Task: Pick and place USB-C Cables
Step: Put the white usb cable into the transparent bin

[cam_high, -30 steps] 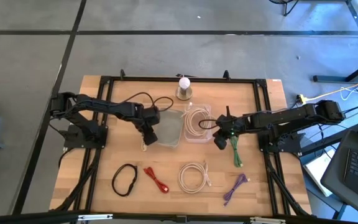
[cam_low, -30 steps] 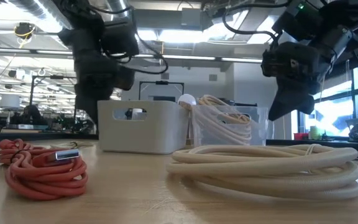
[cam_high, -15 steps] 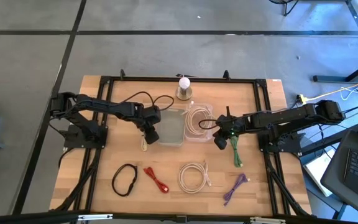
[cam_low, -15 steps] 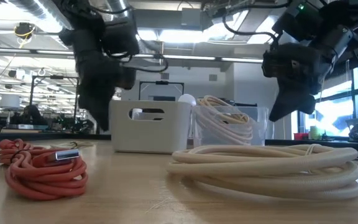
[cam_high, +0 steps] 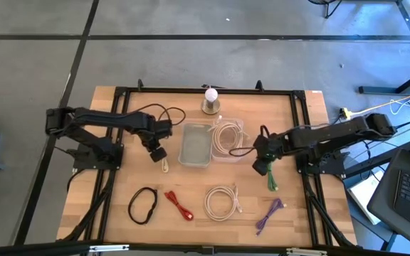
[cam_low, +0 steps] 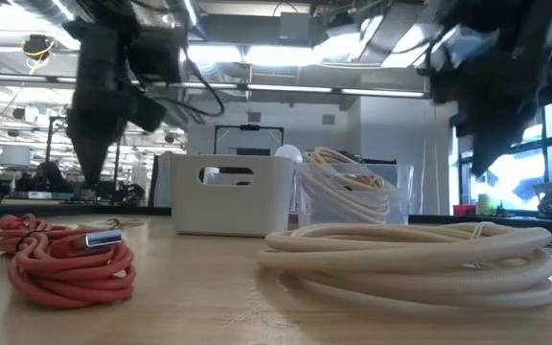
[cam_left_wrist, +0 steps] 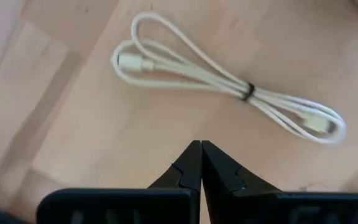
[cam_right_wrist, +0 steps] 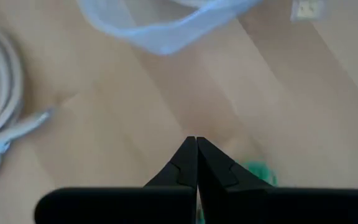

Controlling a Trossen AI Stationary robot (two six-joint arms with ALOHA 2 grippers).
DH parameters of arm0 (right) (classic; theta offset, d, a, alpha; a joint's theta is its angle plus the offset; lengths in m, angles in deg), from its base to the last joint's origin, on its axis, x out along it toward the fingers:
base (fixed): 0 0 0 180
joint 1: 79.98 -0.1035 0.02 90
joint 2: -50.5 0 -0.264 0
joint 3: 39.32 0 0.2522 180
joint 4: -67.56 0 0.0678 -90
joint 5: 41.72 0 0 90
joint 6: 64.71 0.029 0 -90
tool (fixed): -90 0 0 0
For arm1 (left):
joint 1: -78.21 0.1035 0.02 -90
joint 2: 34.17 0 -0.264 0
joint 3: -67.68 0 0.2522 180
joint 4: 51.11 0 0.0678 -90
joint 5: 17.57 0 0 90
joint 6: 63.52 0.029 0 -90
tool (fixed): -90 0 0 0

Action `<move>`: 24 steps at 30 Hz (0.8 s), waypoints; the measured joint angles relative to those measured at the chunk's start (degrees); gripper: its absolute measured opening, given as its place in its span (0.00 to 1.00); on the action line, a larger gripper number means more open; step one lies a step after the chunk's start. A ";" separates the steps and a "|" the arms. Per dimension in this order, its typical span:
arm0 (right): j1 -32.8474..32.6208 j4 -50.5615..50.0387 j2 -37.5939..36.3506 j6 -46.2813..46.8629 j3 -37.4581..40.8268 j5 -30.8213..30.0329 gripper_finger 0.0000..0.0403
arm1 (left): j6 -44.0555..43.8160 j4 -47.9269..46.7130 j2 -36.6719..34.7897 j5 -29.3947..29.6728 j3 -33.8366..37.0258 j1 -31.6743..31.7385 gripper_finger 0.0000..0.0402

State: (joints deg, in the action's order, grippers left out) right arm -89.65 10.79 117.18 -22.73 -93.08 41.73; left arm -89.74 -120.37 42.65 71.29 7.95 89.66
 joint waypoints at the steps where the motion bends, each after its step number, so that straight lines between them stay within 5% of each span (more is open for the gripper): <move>1: -1.64 -2.82 -0.74 1.81 -1.35 -0.55 0.00 | -2.25 -0.84 -1.37 0.25 0.00 -1.07 0.00; 5: -9.26 -7.71 -4.16 10.68 -5.74 -1.01 0.00 | -12.00 -2.09 -8.02 0.35 0.00 -7.00 0.00; 11: -19.00 10.69 -6.41 21.63 -6.80 1.63 0.00 | -26.63 -1.68 -16.24 3.38 0.00 -16.53 0.00; 24: -25.90 29.02 6.87 26.48 -6.73 -0.31 0.00 | -33.95 6.20 -19.94 12.98 0.00 -24.62 0.00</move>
State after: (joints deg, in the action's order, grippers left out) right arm -115.55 39.82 124.04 3.74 -99.82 41.42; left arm -123.68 -114.17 22.71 84.26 7.95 65.04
